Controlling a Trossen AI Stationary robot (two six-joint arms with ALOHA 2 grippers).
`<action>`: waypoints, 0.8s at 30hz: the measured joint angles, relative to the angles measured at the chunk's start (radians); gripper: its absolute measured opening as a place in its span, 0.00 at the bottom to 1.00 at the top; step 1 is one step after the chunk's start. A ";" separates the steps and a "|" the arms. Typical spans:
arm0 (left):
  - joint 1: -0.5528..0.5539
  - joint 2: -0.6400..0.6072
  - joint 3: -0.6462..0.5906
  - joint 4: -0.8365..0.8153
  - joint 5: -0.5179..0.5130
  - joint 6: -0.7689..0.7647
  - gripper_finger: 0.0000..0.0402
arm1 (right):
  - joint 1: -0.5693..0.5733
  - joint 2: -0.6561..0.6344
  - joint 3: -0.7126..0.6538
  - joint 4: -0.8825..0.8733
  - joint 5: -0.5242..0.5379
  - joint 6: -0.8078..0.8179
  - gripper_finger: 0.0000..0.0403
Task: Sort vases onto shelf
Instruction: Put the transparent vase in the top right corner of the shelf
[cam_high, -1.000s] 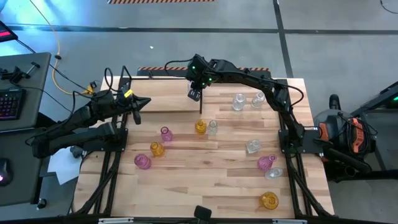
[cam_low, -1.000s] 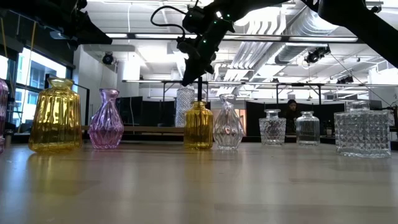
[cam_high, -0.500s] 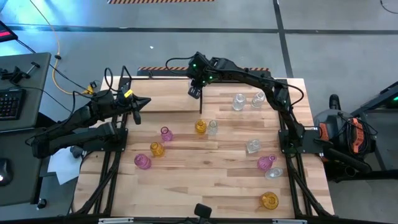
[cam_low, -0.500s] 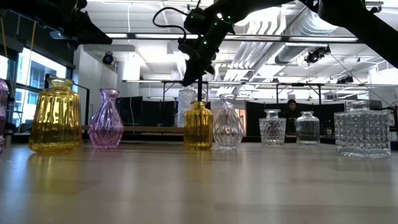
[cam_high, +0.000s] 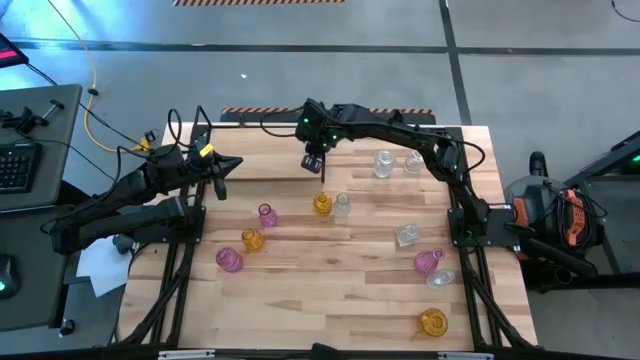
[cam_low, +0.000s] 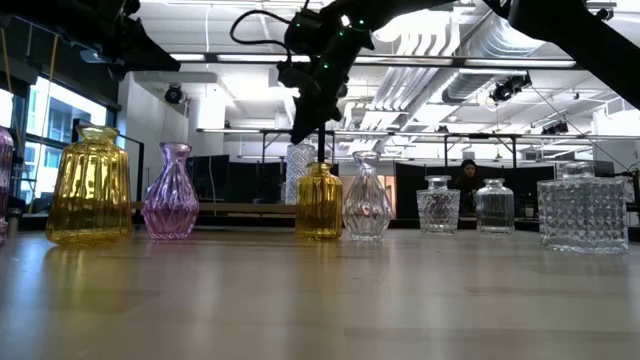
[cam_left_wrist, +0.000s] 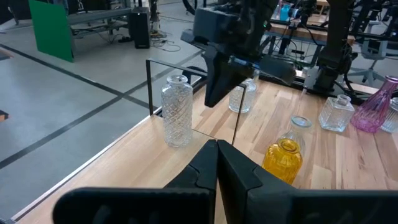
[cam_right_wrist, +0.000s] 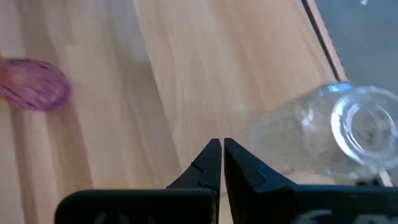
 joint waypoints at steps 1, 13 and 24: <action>0.000 0.000 0.000 0.000 0.000 0.000 0.00 | 0.000 0.000 0.000 -0.009 0.023 -0.005 0.00; 0.000 0.000 0.000 0.008 0.000 -0.008 0.00 | -0.015 -0.001 0.000 0.009 0.089 -0.053 0.00; 0.000 0.000 0.000 0.008 0.000 -0.008 0.00 | -0.041 -0.001 0.000 0.068 0.048 -0.070 0.00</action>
